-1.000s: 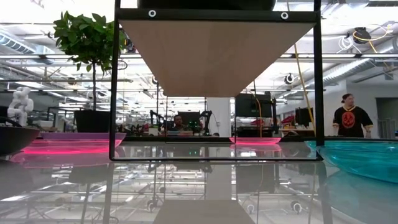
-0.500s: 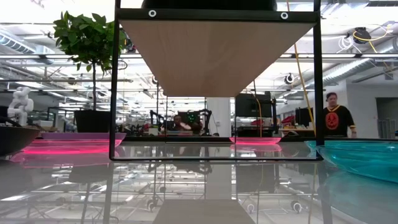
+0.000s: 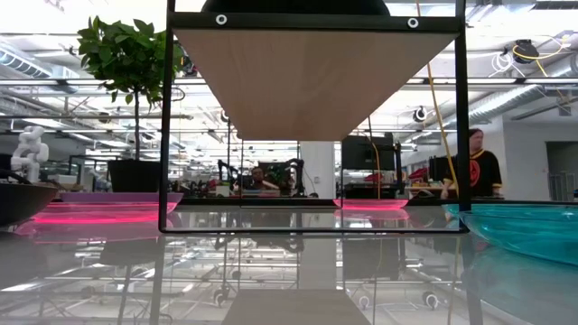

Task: Place and stack plates onto a shelf
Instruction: Put the dark green plate on the shelf

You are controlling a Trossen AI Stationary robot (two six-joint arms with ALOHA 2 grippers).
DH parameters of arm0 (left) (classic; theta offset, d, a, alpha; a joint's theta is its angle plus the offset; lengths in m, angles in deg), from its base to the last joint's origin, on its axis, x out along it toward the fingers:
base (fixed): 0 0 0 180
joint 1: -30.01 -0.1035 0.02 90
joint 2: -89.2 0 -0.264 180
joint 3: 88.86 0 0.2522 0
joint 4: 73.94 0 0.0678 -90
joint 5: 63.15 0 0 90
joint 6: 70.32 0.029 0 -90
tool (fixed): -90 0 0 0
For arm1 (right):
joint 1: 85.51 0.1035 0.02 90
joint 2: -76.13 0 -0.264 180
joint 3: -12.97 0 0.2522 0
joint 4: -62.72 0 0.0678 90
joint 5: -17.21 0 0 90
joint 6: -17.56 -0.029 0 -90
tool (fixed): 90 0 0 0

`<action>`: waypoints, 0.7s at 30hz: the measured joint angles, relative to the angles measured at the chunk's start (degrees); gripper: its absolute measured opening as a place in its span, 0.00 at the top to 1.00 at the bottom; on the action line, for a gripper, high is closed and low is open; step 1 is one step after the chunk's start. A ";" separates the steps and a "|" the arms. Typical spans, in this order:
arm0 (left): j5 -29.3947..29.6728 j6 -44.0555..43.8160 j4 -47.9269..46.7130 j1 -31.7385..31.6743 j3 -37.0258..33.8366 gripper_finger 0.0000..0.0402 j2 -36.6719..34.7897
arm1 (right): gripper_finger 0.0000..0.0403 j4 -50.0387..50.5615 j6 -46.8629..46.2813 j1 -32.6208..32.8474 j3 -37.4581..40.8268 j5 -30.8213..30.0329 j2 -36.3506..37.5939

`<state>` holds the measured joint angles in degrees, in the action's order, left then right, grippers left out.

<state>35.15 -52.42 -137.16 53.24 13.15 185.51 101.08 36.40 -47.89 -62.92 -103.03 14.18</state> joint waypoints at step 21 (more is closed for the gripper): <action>0.01 -10.95 0.35 0.75 -0.01 0.79 -0.75 | 0.45 -0.04 1.79 0.00 0.00 0.00 0.00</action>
<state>35.16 -63.37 -136.80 53.99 13.14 184.76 101.04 38.19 -47.89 -62.92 -103.03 14.18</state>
